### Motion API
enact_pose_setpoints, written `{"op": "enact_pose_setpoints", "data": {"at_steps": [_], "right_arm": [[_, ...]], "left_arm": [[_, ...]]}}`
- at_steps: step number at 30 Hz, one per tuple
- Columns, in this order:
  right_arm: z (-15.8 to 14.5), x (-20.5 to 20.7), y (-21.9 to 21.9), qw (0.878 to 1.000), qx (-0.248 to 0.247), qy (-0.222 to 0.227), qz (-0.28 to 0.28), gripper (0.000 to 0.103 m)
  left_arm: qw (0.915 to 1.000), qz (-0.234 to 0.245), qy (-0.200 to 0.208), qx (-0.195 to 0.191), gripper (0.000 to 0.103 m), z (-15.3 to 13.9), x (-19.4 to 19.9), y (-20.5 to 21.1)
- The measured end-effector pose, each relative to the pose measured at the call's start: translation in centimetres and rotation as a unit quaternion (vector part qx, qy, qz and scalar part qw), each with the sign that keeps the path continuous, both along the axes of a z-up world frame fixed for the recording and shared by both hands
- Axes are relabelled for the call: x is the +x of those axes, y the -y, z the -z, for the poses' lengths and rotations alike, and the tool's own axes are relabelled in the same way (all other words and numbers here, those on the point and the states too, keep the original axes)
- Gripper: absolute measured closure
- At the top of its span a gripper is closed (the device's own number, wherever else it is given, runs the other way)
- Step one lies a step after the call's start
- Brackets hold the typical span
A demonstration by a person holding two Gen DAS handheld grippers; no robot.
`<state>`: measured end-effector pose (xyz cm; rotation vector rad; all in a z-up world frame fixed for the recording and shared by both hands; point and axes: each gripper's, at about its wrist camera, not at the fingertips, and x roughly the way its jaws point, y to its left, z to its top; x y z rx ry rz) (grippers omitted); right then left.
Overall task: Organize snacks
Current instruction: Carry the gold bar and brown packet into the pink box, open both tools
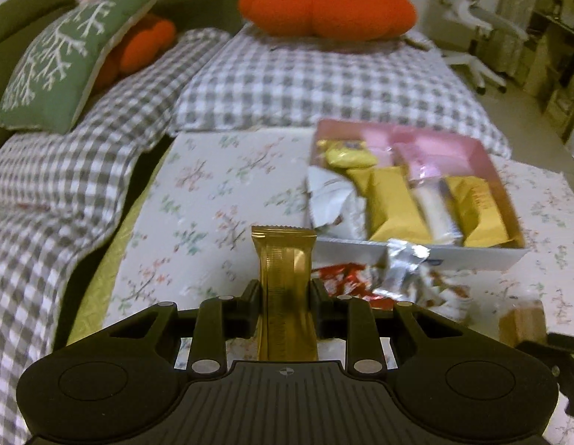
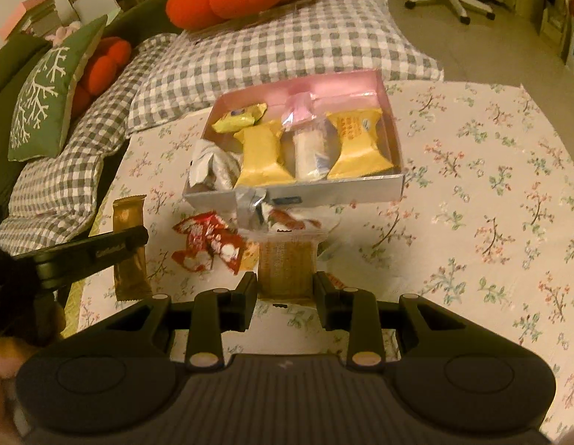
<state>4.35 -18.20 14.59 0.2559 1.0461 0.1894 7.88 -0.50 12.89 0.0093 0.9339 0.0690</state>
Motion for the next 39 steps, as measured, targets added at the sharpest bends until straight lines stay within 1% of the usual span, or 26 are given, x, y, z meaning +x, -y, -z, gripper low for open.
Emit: {"op": "enact_pose_setpoints", "data": {"at_steps": [4,7,10,13,15,16,18,19,22,25,26,29,33,36,39], "right_arm": [[-0.1,0.6,0.7,1.0,-0.001,0.012,0.004,0.073],[-0.1,1.5,1.3,1.0,-0.001,0.02,0.012,0.073],[0.2,2.9,2.2,0.999,0.011,0.023,0.026,0.073],[0.6,4.0,3.1,0.999,0.037,0.015,0.034,0.073],[0.6,4.8,3.5,0.997,0.064,0.007,0.036,0.073],[0.5,5.2,3.5,0.997,0.068,0.01,0.037,0.073],[0.3,6.1,3.5,0.997,0.06,0.024,0.036,0.073],[0.3,6.6,3.5,0.997,0.058,0.027,0.034,0.073],[1.4,8.6,3.2,0.997,0.073,0.016,0.027,0.073],[2.1,10.3,2.8,0.998,0.066,0.015,0.02,0.073],[2.2,11.0,3.0,0.997,0.068,0.018,0.02,0.073],[2.1,12.5,4.2,0.997,0.066,0.033,0.028,0.073],[3.0,14.9,6.2,0.996,0.067,0.037,0.048,0.073],[3.4,16.0,7.2,0.995,0.077,0.046,0.054,0.073],[3.9,17.0,8.3,0.991,0.097,0.058,0.066,0.073]], "left_arm": [[0.9997,0.015,0.02,0.002,0.078,-0.6,0.1,0.5],[0.9994,0.018,0.028,-0.012,0.078,-1.3,0.5,0.2],[0.9987,0.027,0.04,-0.017,0.078,-1.7,1.1,0.1],[0.9967,0.049,0.05,-0.042,0.078,-2.0,1.9,-0.1],[0.9955,0.06,0.056,-0.048,0.078,-2.2,2.5,0.2],[0.9946,0.066,0.056,-0.056,0.078,-2.3,3.0,0.3],[0.9931,0.074,0.054,-0.072,0.078,-2.2,4.0,0.6],[0.9924,0.078,0.052,-0.08,0.078,-2.0,4.4,0.8],[0.9906,0.085,0.036,-0.101,0.078,-1.0,6.0,1.5],[0.9888,0.092,0.024,-0.115,0.078,-0.1,7.8,2.1],[0.9876,0.096,0.024,-0.122,0.078,-0.1,8.5,2.3],[0.9823,0.108,0.042,-0.147,0.078,-0.5,10.4,3.1],[0.9736,0.12,0.04,-0.19,0.078,0.5,12.9,4.8],[0.9691,0.143,0.038,-0.198,0.078,2.0,14.5,6.9],[0.9665,0.147,0.039,-0.207,0.078,3.3,16.5,7.9]]}}
